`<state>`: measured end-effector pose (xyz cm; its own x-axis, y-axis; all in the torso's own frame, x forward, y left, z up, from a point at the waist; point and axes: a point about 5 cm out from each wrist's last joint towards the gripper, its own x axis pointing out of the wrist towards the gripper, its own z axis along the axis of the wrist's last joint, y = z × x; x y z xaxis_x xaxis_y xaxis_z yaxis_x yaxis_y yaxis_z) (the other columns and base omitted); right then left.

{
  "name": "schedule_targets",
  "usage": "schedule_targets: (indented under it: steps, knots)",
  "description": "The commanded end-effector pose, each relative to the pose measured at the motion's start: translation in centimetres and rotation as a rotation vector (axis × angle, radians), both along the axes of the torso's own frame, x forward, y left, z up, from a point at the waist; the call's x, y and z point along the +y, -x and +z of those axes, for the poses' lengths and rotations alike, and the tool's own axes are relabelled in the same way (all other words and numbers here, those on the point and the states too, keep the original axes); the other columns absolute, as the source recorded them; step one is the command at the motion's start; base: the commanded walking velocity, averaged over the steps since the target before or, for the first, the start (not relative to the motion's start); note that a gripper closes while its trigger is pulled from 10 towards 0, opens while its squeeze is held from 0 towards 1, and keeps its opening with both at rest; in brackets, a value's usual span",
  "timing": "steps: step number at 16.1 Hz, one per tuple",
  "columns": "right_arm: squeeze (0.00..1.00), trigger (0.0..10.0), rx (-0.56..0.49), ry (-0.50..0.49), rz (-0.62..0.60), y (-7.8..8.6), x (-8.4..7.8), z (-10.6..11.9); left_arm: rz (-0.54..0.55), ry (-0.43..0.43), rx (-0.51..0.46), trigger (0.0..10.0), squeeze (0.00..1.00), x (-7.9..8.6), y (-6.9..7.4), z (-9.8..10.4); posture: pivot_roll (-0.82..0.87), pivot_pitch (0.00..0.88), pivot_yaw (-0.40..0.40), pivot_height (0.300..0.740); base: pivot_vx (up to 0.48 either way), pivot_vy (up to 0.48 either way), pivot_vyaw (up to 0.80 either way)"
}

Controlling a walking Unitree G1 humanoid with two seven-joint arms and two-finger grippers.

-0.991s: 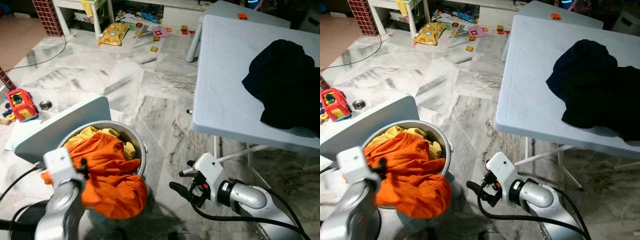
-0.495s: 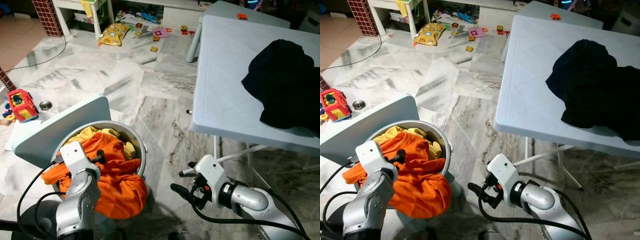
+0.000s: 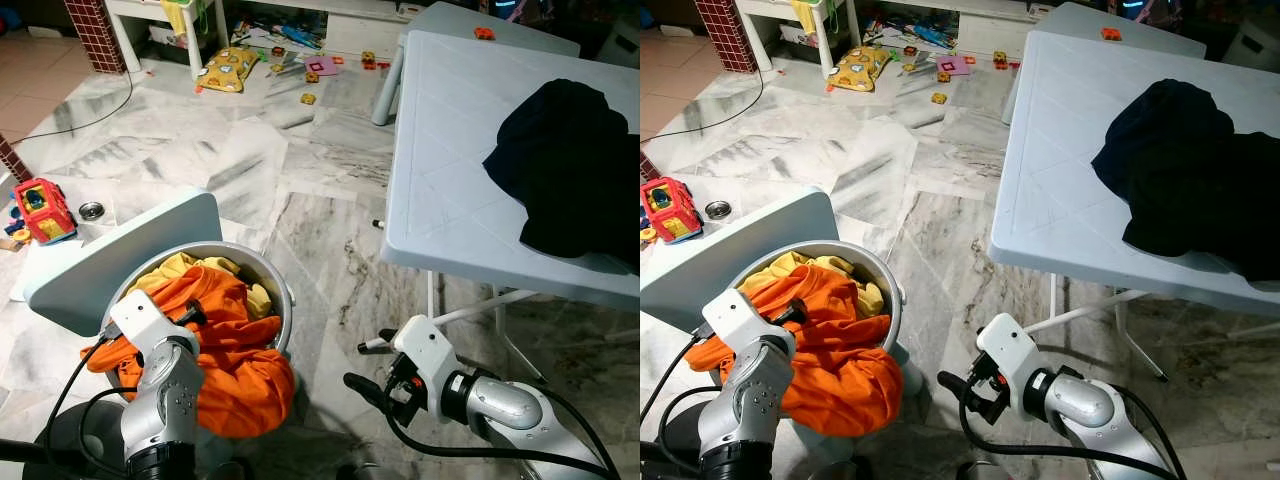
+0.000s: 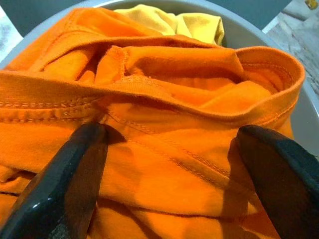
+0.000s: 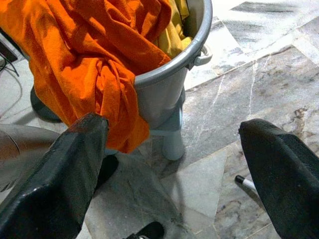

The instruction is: Hang hanger

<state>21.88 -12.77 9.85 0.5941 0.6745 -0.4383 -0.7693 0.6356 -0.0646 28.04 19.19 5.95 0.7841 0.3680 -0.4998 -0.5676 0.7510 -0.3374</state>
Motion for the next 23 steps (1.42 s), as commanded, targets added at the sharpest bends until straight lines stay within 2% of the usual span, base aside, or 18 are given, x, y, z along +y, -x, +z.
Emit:
schedule_targets:
  steps: [1,3,5,6,7,10,11,14,15,16,17,23]
  knots:
    - [0.0,10.0,-0.009,0.007,0.0,0.2,-0.1,0.3,0.016,0.008,0.007,10.0,0.0,-0.4,0.3,-0.1,-0.18,0.179,-0.056,0.74,0.0,0.0,0.0]
    - [0.0,10.0,-0.008,0.009,0.0,0.1,-0.2,0.2,0.016,0.027,-0.021,10.0,0.0,-0.9,0.4,0.5,-0.17,0.179,-0.057,0.74,0.0,0.0,0.0]
    - [0.0,10.0,-0.007,0.009,0.005,0.1,0.0,0.1,0.043,0.066,-0.017,10.0,0.0,-1.1,0.5,0.1,-0.17,0.179,-0.057,0.74,0.0,0.0,0.0]
    - [0.0,10.0,-0.008,0.007,0.008,0.1,0.1,0.1,0.051,0.085,-0.013,0.5,0.0,-1.2,0.5,-0.1,-0.17,0.177,-0.057,0.74,0.0,0.0,0.0]
    - [0.0,10.0,-0.008,0.008,0.008,0.1,0.1,0.1,0.057,0.11,-0.009,0.0,0.0,-1.4,0.3,-0.2,-0.17,0.175,-0.057,0.74,0.0,0.0,0.0]
    - [0.0,10.0,-0.009,0.013,0.008,0.0,-0.1,0.0,0.073,0.157,0.003,0.5,0.0,-1.9,0.2,-0.2,-0.18,0.173,-0.056,0.74,0.0,0.0,0.0]
    - [0.0,10.0,-0.01,0.014,0.008,-0.1,-0.1,0.1,0.087,0.179,0.019,10.0,0.0,-2.2,0.3,-0.3,-0.17,0.171,-0.056,0.74,0.0,0.0,0.0]
    - [0.0,10.0,-0.011,0.011,0.012,-0.1,0.1,0.0,0.098,0.22,0.027,10.0,0.0,-2.6,0.6,-0.6,-0.17,0.168,-0.057,0.74,0.0,0.0,0.0]
    - [0.0,10.0,-0.012,0.012,0.014,-0.2,0.1,0.0,0.098,0.222,0.032,4.1,0.0,-2.7,0.8,-0.9,-0.17,0.167,-0.056,0.74,0.0,0.0,0.0]
    - [0.0,10.0,-0.012,0.012,0.014,-0.2,0.1,0.0,0.098,0.221,0.034,4.1,0.0,-2.7,0.9,-0.9,-0.17,0.167,-0.056,0.74,0.0,0.0,0.0]
    - [0.0,10.0,-0.015,0.012,0.015,-0.2,0.1,0.1,0.102,0.218,0.052,0.0,0.0,-2.4,1.1,-1.4,-0.17,0.167,-0.056,0.74,0.0,0.0,0.0]
    - [0.0,10.0,-0.016,0.012,0.014,0.0,0.1,0.1,0.096,0.219,0.059,0.0,0.0,-2.4,1.1,-1.5,-0.17,0.165,-0.055,0.74,0.0,0.0,0.0]
